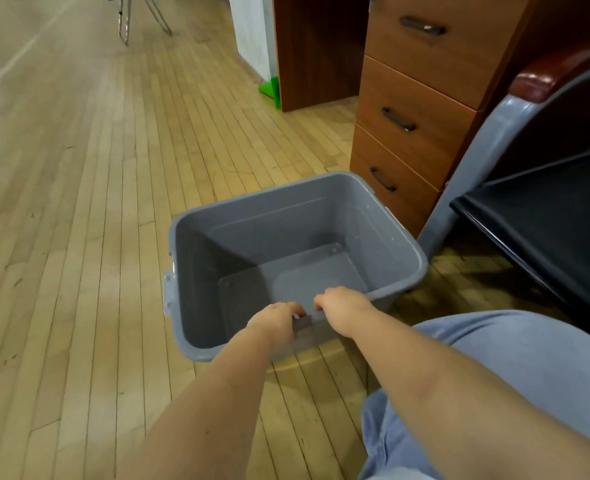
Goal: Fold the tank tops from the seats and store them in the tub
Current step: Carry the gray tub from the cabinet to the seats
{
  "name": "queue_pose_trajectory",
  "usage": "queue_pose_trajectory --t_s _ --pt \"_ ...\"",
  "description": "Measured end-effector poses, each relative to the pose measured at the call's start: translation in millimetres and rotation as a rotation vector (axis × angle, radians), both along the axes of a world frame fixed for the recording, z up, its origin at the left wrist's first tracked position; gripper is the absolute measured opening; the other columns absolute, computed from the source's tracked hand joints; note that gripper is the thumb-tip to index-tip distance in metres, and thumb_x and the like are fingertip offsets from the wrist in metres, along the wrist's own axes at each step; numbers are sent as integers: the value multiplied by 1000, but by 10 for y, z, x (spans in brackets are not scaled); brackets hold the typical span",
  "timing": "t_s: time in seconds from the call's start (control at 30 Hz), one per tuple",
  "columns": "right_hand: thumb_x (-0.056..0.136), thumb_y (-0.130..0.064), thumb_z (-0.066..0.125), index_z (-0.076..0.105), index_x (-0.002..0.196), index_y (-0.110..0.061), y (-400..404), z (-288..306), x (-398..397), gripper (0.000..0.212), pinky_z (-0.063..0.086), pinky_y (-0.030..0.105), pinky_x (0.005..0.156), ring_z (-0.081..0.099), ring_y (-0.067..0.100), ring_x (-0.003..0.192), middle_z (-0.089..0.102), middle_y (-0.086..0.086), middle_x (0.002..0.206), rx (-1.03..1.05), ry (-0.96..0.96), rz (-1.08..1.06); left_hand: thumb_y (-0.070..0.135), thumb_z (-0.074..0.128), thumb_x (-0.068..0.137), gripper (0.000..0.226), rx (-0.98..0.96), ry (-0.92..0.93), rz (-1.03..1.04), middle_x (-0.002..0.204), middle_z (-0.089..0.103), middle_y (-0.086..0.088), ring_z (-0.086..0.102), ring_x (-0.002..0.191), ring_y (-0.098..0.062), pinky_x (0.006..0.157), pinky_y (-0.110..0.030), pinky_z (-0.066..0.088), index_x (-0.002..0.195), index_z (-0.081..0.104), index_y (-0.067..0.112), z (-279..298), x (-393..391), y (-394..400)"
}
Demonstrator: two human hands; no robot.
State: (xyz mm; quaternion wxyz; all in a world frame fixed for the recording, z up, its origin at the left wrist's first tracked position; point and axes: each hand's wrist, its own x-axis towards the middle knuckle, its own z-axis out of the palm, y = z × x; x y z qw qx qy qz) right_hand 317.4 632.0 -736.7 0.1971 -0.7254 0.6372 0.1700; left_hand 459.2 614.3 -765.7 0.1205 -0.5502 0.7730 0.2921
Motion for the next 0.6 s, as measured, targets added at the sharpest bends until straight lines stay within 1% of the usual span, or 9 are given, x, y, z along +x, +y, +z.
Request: queue_pose_trajectory --t_s 0.13,0.2,0.4,0.5,0.6 --pt "95 -4 42 51 129 -18 176 -22 -52 38 43 39 95 47 29 118 49 10 130 6 3 2 9 59 91 48 51 36 15 131 57 -1 54 119 -21 101 -34 44 136 50 24 53 -17 155" --pt "95 -5 41 51 129 -18 289 -16 -86 38 42 39 95 46 29 119 49 10 130 18 8 -4 9 62 89 49 73 44 9 129 59 -1 55 116 -20 100 -32 45 134 52 24 73 -47 253" --pt "94 -3 44 50 132 -19 658 56 -114 42 41 38 97 47 29 120 49 10 134 68 19 -11 11 68 85 51 120 -13 -71 126 61 -1 56 113 -22 94 -33 46 133 51 24 133 -124 551" --pt "93 -2 46 49 134 -18 829 98 -88 44 42 38 96 49 29 119 49 10 134 98 30 -9 8 68 84 52 132 -28 -75 125 61 -2 57 112 -23 94 -34 47 131 52 24 135 -130 700" --pt "94 -4 48 48 135 -16 915 174 -62 42 42 35 93 51 29 117 50 11 132 177 15 -25 7 69 84 53 139 -32 -62 125 61 -3 57 111 -23 95 -35 47 131 52 25 133 -120 818"
